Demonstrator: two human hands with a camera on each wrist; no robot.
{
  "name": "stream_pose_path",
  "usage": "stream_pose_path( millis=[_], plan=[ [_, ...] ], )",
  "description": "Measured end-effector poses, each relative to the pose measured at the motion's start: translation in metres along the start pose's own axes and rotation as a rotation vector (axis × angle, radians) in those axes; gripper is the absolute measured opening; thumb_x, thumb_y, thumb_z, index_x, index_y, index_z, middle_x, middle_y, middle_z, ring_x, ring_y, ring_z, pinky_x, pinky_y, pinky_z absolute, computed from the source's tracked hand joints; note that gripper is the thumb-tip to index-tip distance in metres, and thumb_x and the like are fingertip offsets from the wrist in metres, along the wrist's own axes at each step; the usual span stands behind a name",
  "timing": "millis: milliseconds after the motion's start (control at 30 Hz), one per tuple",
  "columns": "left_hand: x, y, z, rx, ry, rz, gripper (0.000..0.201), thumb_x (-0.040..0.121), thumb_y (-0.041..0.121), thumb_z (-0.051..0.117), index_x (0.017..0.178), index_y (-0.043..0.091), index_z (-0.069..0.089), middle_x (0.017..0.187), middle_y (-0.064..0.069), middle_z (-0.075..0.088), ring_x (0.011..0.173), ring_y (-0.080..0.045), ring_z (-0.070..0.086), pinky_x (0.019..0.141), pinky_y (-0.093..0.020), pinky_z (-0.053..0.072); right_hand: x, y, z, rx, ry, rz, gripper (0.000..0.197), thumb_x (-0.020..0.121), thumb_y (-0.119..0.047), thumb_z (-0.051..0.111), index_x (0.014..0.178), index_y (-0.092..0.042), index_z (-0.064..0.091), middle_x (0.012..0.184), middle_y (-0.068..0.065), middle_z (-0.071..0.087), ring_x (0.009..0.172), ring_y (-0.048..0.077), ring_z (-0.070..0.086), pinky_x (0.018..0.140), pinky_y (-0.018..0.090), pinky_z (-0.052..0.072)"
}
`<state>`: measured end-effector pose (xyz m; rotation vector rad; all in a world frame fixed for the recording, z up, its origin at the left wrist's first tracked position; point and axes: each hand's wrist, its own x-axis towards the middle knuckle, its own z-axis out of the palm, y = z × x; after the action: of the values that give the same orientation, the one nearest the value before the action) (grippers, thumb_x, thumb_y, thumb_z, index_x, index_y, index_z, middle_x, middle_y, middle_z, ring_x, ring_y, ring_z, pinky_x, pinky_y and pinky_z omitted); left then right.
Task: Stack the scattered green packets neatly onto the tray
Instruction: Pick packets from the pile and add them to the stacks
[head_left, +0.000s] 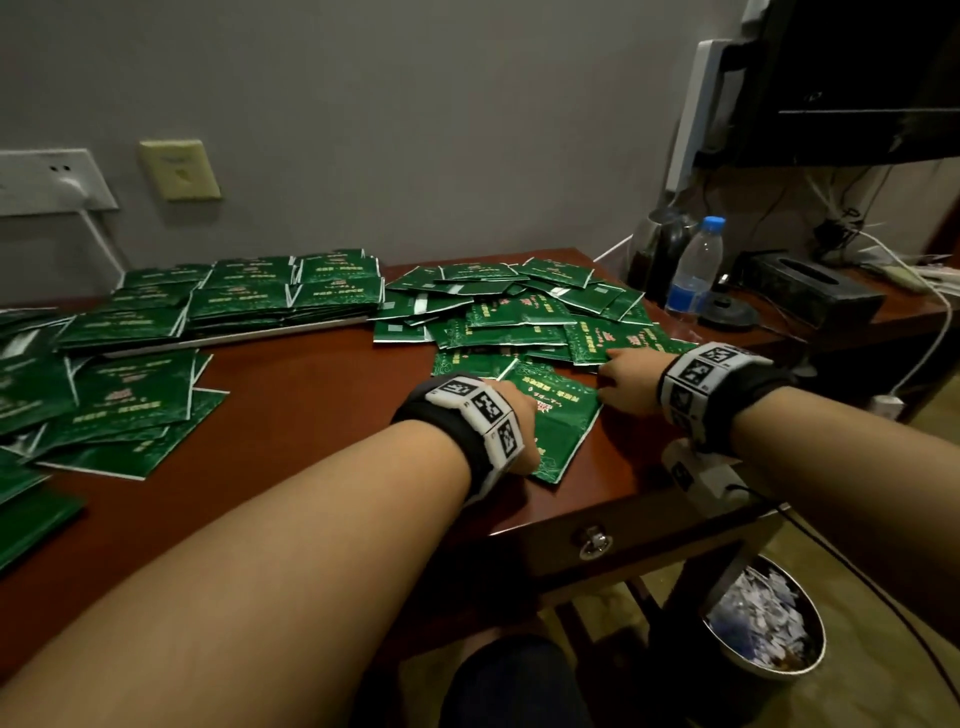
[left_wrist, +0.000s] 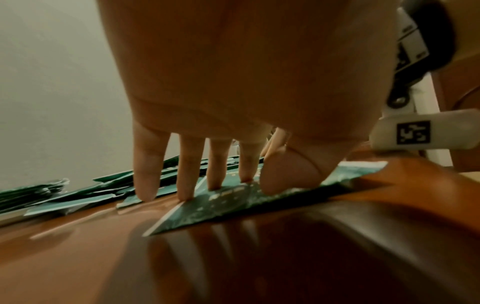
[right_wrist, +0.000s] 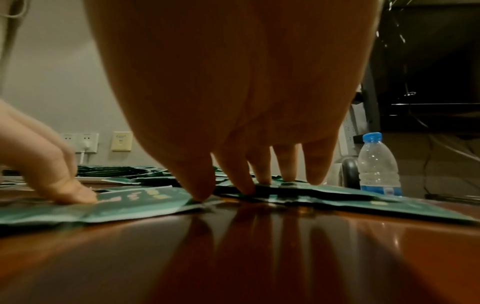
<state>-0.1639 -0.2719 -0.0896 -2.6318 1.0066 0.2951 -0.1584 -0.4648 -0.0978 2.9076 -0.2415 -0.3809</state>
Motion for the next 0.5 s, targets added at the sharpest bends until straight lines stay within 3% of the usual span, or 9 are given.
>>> stream_pose_path(
  millis=[67, 133, 200, 267, 333, 500],
  plan=[
    [0.003, 0.001, 0.003, 0.022, 0.007, -0.025, 0.039, 0.079, 0.034, 0.059, 0.116, 0.019, 0.060, 0.095, 0.001, 0.055, 0.089, -0.028, 0.063, 0.068, -0.034, 0.050, 0.004, -0.004, 0.002, 0.024, 0.020, 0.001, 0.043, 0.098, -0.038, 0.043, 0.120, -0.006, 0.060, 0.124, 0.010, 0.054, 0.111, 0.030, 0.057, 0.095, 0.037, 0.048],
    [0.006, 0.000, 0.007, -0.034, 0.015, -0.057, 0.037, 0.084, 0.034, 0.062, 0.119, 0.020, 0.062, 0.096, 0.003, 0.049, 0.098, -0.025, 0.062, 0.071, -0.031, 0.043, 0.004, -0.006, 0.002, 0.067, 0.046, -0.005, 0.038, 0.095, -0.034, 0.046, 0.120, -0.008, 0.060, 0.123, 0.009, 0.056, 0.107, 0.029, 0.059, 0.095, 0.038, 0.049],
    [0.005, -0.004, 0.006, -0.039, 0.017, -0.054, 0.027, 0.083, 0.034, 0.063, 0.108, 0.023, 0.062, 0.094, 0.002, 0.049, 0.087, -0.022, 0.056, 0.072, -0.027, 0.040, 0.001, -0.008, 0.001, 0.077, 0.065, -0.017, 0.039, 0.094, -0.031, 0.046, 0.124, -0.008, 0.058, 0.129, 0.009, 0.054, 0.111, 0.029, 0.058, 0.097, 0.038, 0.048],
    [0.004, -0.011, 0.005, -0.031, -0.019, -0.075, 0.024, 0.078, 0.038, 0.062, 0.093, 0.020, 0.059, 0.090, 0.003, 0.055, 0.077, -0.019, 0.056, 0.074, -0.026, 0.045, -0.004, -0.011, -0.002, 0.067, 0.055, -0.031, 0.040, 0.096, -0.030, 0.044, 0.124, -0.006, 0.058, 0.135, 0.010, 0.050, 0.118, 0.031, 0.054, 0.101, 0.039, 0.045],
    [0.002, -0.018, 0.004, 0.019, -0.046, -0.095, 0.037, 0.069, 0.043, 0.055, 0.094, 0.017, 0.063, 0.089, -0.002, 0.060, 0.071, -0.023, 0.063, 0.072, -0.038, 0.055, -0.011, -0.016, -0.005, 0.058, 0.044, -0.054, 0.040, 0.097, -0.031, 0.043, 0.122, -0.005, 0.059, 0.133, 0.011, 0.051, 0.118, 0.032, 0.053, 0.101, 0.040, 0.045],
    [-0.014, -0.035, 0.013, 0.012, -0.009, -0.106, 0.043, 0.081, 0.052, 0.050, 0.104, 0.016, 0.060, 0.091, -0.003, 0.060, 0.082, -0.023, 0.061, 0.074, -0.035, 0.055, -0.036, -0.038, -0.015, 0.096, 0.078, -0.199, 0.041, 0.095, -0.032, 0.046, 0.126, -0.008, 0.059, 0.136, 0.008, 0.049, 0.121, 0.028, 0.051, 0.102, 0.041, 0.044]
  ],
)
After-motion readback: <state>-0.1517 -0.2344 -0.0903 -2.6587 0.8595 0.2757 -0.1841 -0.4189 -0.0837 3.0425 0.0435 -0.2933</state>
